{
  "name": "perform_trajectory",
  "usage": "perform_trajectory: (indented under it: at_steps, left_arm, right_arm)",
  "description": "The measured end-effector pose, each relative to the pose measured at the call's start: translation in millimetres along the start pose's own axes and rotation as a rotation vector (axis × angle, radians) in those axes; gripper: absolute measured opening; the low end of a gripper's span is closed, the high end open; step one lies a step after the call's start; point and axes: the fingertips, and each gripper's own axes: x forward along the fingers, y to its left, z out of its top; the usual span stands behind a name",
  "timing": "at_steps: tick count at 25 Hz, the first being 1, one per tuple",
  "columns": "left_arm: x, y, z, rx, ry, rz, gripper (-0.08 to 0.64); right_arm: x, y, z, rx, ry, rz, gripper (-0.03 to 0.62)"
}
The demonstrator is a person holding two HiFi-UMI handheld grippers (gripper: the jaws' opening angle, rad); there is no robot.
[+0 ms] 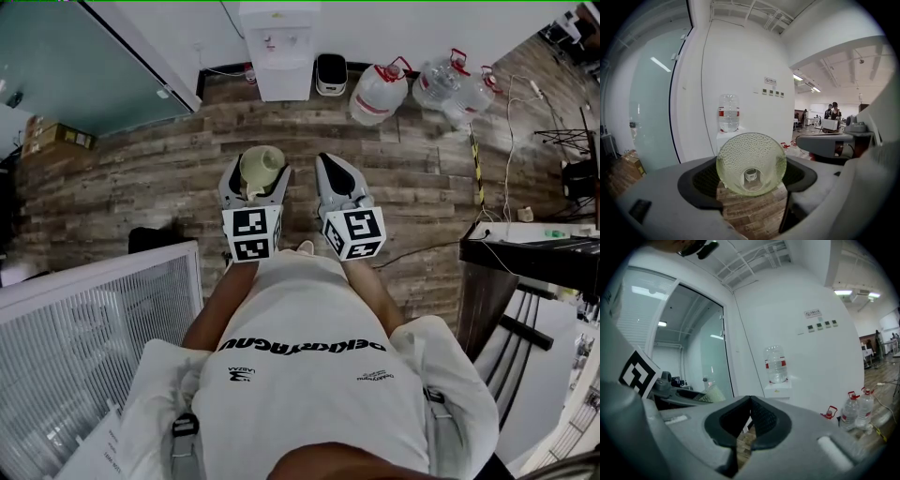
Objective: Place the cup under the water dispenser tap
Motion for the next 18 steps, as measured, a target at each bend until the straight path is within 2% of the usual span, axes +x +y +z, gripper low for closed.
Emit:
perform_trajectory:
  at_steps: [5,10,18]
  left_arm:
    - [31.5,27.7,1.8,-0.029,0.012,0.018,0.376]
    - [82.1,60.5,13.8,-0.041,0.018,0.003,0.376]
    - [179.3,138.4,62.3,-0.029,0.040,-0.062,0.376]
  right_arm:
    - [37.8,-11.6,-0.9,0.001,0.019,0.008,-0.006]
    - [98.4,-21.6,4.9,-0.014,0.032,0.025,-0.006]
    - [220.3,-34.7,39.7,-0.015,0.032,-0.016,-0.005]
